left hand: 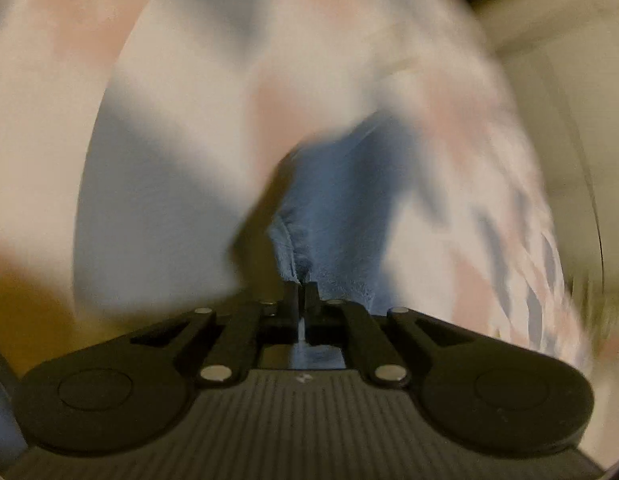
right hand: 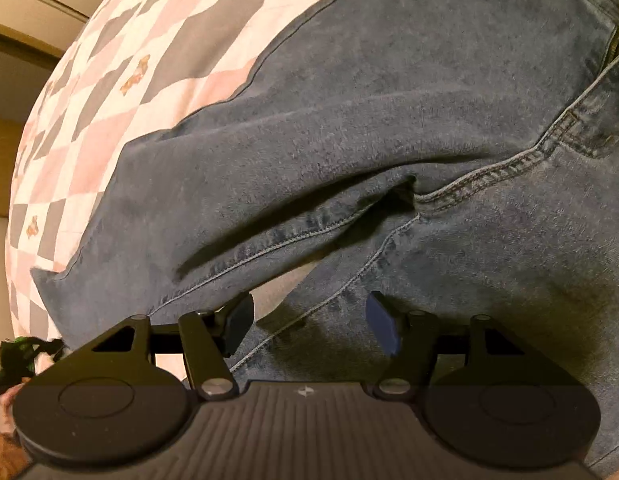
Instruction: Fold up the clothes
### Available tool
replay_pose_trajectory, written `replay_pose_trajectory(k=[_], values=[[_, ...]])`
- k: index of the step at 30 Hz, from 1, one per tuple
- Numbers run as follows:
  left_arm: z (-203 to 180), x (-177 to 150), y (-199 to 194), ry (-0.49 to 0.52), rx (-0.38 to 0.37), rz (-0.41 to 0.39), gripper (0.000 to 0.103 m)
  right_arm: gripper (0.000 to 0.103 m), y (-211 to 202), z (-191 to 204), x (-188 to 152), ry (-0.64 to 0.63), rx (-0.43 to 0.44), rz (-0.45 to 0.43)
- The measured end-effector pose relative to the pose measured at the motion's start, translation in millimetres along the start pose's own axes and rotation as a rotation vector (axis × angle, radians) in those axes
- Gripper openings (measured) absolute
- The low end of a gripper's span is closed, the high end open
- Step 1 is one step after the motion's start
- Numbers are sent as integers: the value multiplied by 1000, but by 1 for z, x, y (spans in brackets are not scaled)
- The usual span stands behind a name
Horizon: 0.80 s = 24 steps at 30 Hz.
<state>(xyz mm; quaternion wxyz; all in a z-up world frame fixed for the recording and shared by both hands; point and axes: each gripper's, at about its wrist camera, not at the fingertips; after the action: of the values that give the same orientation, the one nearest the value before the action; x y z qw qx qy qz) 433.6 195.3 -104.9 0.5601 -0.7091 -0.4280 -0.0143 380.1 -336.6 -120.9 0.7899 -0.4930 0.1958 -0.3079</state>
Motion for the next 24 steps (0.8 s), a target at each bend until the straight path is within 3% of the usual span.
replay_pose_trajectory(k=[3,4,5,6,8,10,12,14,16,20,21,22,23,24], values=[[-34,1,-65,350,196,-249,0,65,-2,3,-1,4,4,-11],[-40,1,-81,435,250,-299,0,65,-2,4,-1,5,6,-15],[-30,1,-77,419,268,-245,3,65,-1,4,-3,7,7,-16],[-16,0,-70,390,283,-177,5,65,0,5,-4,10,8,-14],[25,-7,-43,230,284,35,7,65,3,8,-9,15,9,-6],[67,-21,-26,-39,203,178,7,65,1,11,-16,0,14,3],[88,-32,-23,-257,100,157,13,68,-2,13,-21,-19,16,9],[100,-38,-22,-421,18,97,35,68,-4,12,-23,-23,8,10],[102,-35,-14,-489,-27,61,46,69,-9,7,-25,-7,-1,2],[99,-20,18,-572,-112,70,47,69,-14,-1,-31,19,-23,-13],[98,-16,27,-586,-131,81,44,69,-14,-2,-33,23,-27,-15],[97,-13,31,-576,-135,89,35,69,-14,-1,-35,24,-32,-17],[92,-5,28,-525,-132,79,11,69,-14,-1,-37,24,-36,-22],[87,3,25,-475,-129,69,1,69,-14,0,-38,24,-39,-28]])
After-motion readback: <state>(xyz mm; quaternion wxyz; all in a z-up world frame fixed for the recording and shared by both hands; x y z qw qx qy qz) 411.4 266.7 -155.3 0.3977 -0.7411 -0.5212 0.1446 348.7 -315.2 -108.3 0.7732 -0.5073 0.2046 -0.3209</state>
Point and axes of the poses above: each gripper's, at about its wrist camera, not at the fingertips, and y roughly the way its jaws point, z to its left, x to its top, and after that the axes turned 13 degrees about y, right-handed
